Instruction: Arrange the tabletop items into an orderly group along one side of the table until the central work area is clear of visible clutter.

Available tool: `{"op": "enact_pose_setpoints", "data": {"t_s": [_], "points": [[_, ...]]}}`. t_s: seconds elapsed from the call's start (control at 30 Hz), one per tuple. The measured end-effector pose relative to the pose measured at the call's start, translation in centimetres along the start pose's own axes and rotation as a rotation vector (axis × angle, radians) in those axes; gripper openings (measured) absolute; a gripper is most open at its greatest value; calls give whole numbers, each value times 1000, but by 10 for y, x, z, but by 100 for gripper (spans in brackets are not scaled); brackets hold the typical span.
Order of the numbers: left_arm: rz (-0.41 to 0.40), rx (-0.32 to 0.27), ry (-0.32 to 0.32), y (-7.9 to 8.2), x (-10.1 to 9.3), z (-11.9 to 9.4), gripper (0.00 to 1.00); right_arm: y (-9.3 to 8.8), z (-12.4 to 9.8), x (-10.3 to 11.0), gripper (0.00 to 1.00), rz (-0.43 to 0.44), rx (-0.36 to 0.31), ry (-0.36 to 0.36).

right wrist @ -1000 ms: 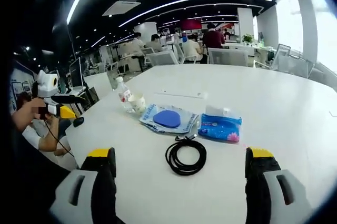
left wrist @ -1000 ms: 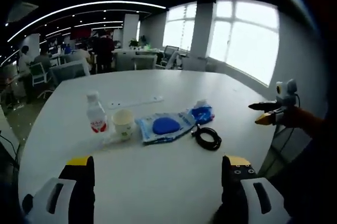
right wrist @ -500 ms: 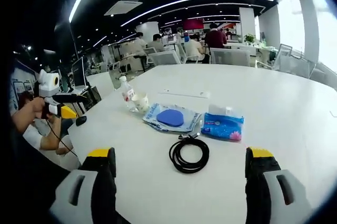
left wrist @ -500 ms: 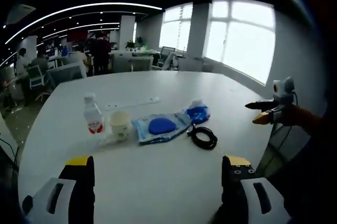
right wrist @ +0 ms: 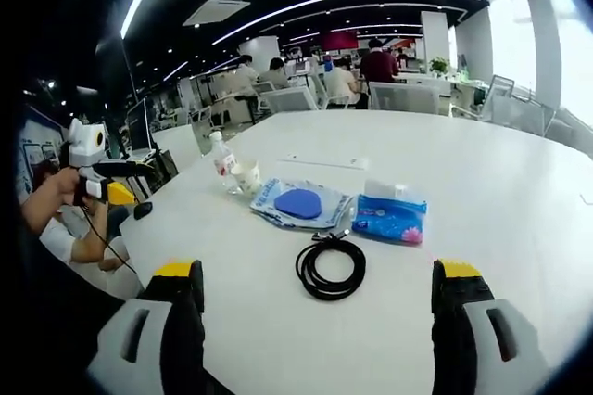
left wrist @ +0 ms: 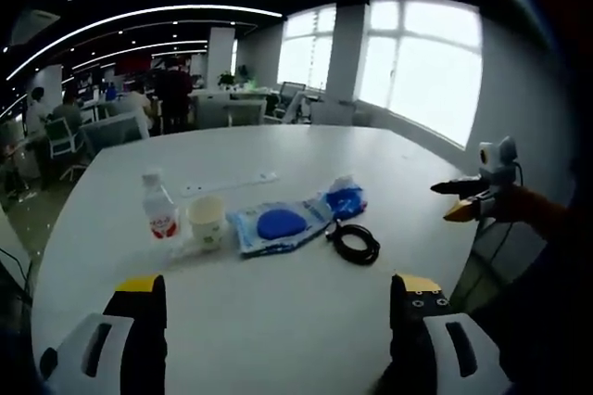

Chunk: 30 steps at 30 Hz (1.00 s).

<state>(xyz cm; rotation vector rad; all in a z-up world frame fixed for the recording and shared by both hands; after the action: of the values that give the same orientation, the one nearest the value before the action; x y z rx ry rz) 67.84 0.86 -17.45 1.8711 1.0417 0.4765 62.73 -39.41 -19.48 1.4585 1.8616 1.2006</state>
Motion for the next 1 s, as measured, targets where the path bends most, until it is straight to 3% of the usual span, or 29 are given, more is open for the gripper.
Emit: {"op": "enact_pose_setpoints", "data": {"t_s": [1.0], "points": [[14,-4,5,-1,-3,-5,99,-4,-2,5,100,-4,11,3]]}}
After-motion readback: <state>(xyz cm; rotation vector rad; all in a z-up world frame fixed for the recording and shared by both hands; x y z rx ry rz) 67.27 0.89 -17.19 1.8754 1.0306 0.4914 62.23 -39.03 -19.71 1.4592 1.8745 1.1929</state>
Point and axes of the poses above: the point that each gripper's makers call its tool centre point, and the gripper's own axes: z roughly forward along the fingers, x roughly to its left, y roughly out of its top, the point moved 10 cm from there along -z, roughly backward along the fingers, and after that the axes turned 2 degrees about -x, right-handed, at the moved point
